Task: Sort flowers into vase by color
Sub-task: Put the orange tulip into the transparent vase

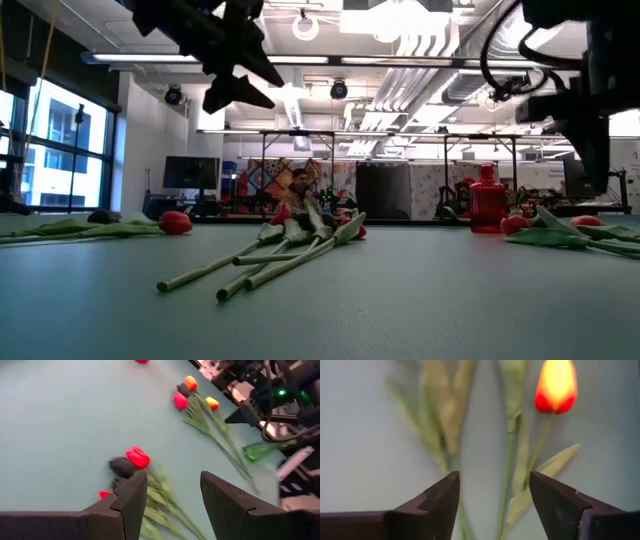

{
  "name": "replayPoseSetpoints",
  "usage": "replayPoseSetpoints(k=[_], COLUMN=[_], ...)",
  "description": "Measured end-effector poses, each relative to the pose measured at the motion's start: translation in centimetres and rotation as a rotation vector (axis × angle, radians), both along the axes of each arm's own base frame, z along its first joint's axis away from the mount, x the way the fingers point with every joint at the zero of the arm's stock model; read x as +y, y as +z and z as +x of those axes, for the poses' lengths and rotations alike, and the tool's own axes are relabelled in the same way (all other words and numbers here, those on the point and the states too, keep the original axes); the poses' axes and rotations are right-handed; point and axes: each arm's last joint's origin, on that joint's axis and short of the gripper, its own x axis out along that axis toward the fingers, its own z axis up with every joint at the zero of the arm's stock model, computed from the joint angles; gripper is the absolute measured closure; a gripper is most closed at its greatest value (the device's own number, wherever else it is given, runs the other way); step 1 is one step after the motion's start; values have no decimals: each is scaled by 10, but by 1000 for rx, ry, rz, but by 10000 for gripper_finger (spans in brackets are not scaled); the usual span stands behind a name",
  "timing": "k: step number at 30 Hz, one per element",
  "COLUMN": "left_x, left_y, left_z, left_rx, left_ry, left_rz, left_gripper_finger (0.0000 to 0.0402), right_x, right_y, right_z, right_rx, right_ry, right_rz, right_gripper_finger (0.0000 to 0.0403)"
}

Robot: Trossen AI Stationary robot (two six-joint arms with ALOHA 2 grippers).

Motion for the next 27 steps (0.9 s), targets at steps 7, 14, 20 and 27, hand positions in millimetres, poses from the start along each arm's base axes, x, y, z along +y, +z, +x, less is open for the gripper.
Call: replayPoseSetpoints(k=[7,14,20,27], left_x=[21,35,38,39], left_y=[-2,-8,-8,-8], left_z=[-9,-17,-18,-18], left_rx=[20,79,77,78], left_ry=[-36,-50,-54,-52], left_rz=[5,33,37,46], left_gripper_finger=[230,230,230,230], right_x=[-3,-7,-7,-13], right_y=[-7,-9,-34,-51], right_z=[-6,-21,-20,-33], right_rx=[63,215,122,175], right_ry=[-52,-68,-69,-69], right_rz=[43,37,72,57], right_gripper_finger=[213,249,265,285])
